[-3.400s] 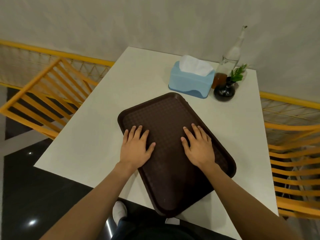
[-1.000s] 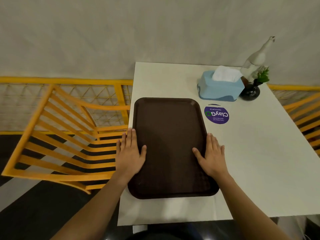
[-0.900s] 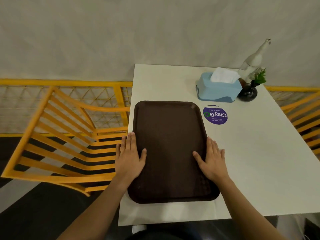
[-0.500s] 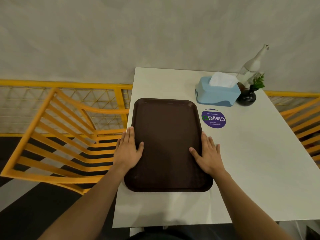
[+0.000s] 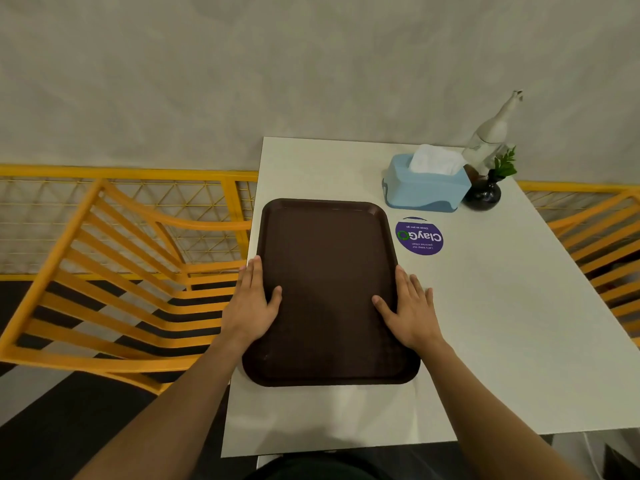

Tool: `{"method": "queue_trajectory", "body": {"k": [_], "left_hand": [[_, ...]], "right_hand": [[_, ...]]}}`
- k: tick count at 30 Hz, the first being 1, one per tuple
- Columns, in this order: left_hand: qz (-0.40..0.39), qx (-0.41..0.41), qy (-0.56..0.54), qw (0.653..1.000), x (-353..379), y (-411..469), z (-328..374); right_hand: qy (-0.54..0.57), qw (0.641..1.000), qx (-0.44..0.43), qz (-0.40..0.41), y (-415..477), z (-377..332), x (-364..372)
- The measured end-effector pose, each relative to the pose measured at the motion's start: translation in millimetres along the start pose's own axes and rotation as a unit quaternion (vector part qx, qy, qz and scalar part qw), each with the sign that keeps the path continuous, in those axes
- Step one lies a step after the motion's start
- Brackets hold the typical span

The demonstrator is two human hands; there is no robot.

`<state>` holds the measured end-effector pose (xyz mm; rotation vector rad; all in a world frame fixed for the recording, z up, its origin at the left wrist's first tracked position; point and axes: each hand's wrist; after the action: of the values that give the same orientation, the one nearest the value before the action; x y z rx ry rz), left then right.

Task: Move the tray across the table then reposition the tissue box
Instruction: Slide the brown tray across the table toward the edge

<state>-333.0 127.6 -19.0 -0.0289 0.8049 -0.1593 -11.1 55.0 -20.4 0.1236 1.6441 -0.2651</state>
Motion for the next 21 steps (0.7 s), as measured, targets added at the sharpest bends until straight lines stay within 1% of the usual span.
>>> {"method": "queue_trajectory", "body": {"k": [4, 10, 14, 16, 18, 21], "left_hand": [[-0.004, -0.003, -0.009, 1.0, 0, 0, 0], [-0.004, 0.007, -0.025, 1.0, -1, -1, 1], [-0.013, 0.011, -0.062, 0.998, -2, 0, 1], [-0.025, 0.007, -0.097, 0.995, -6, 1, 1], [-0.035, -0.003, -0.132, 0.991, -13, 1, 3], [-0.008, 0.009, -0.123, 0.992, -22, 3, 9]], "right_hand": [[-0.017, 1.0, 0.006, -0.002, -1, -3, -5], [-0.004, 1.0, 0.012, -0.007, -4, -6, -9], [0.013, 1.0, 0.007, -0.018, -4, -5, -14], [0.038, 0.999, 0.007, -0.017, -4, -4, -17], [0.085, 0.996, 0.022, 0.004, -4, -2, -22], [0.141, 0.984, 0.06, 0.093, -2, 8, -28]]}}
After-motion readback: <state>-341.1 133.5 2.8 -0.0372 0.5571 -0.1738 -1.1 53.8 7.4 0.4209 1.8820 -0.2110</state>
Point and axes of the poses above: each hand's wrist, its own y-axis towards the middle knuckle, its own x-axis out of the palm, z = x × y, and after that the axes turned 14 degrees about -y, right-handed
